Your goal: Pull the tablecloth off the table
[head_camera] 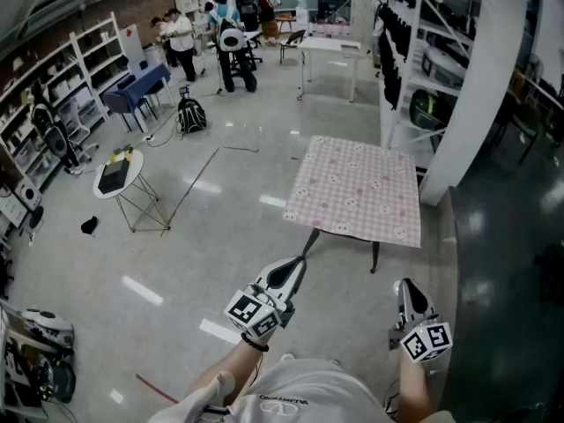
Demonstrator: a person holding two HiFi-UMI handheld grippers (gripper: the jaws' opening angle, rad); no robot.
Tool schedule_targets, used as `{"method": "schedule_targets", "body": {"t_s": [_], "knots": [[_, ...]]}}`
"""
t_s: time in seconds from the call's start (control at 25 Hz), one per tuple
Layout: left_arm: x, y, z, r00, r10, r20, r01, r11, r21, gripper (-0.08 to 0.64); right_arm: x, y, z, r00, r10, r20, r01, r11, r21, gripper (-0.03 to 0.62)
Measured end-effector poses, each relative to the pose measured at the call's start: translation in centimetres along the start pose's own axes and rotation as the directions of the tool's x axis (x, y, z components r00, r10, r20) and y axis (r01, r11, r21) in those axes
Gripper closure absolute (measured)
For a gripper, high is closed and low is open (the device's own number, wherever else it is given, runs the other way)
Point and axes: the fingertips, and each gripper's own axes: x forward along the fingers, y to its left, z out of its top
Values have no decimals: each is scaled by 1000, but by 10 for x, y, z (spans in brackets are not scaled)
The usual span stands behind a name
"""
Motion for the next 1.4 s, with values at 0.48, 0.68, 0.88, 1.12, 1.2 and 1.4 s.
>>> {"method": "schedule_targets", "body": {"t_s": [0.48, 0.68, 0.88, 1.12, 1.2, 1.4], "knots": [[-10, 3, 2, 1000, -16, 4, 16, 1000, -18, 557, 1, 13, -4, 1000, 6, 0, -6, 1000, 24, 583], [-15, 10, 4, 1000, -29, 8, 29, 999, -25, 557, 9, 19, -12, 1000, -16, -12, 17, 999, 33, 583], [-26, 24, 6, 999, -39, 12, 40, 998, -42, 557, 19, 30, -16, 999, -44, -19, 45, 998, 42, 583], [-34, 41, 4, 998, -63, 0, 63, 996, -60, 557, 36, 44, -22, 998, -60, -21, 61, 997, 46, 583], [-36, 47, 2, 998, -64, -12, 63, 995, -72, 557, 42, 50, -28, 998, -53, -24, 54, 997, 62, 583], [-38, 50, 0, 997, -74, -22, 73, 996, -49, 554, 54, 61, -35, 997, -51, -59, 53, 998, 22, 581]]}}
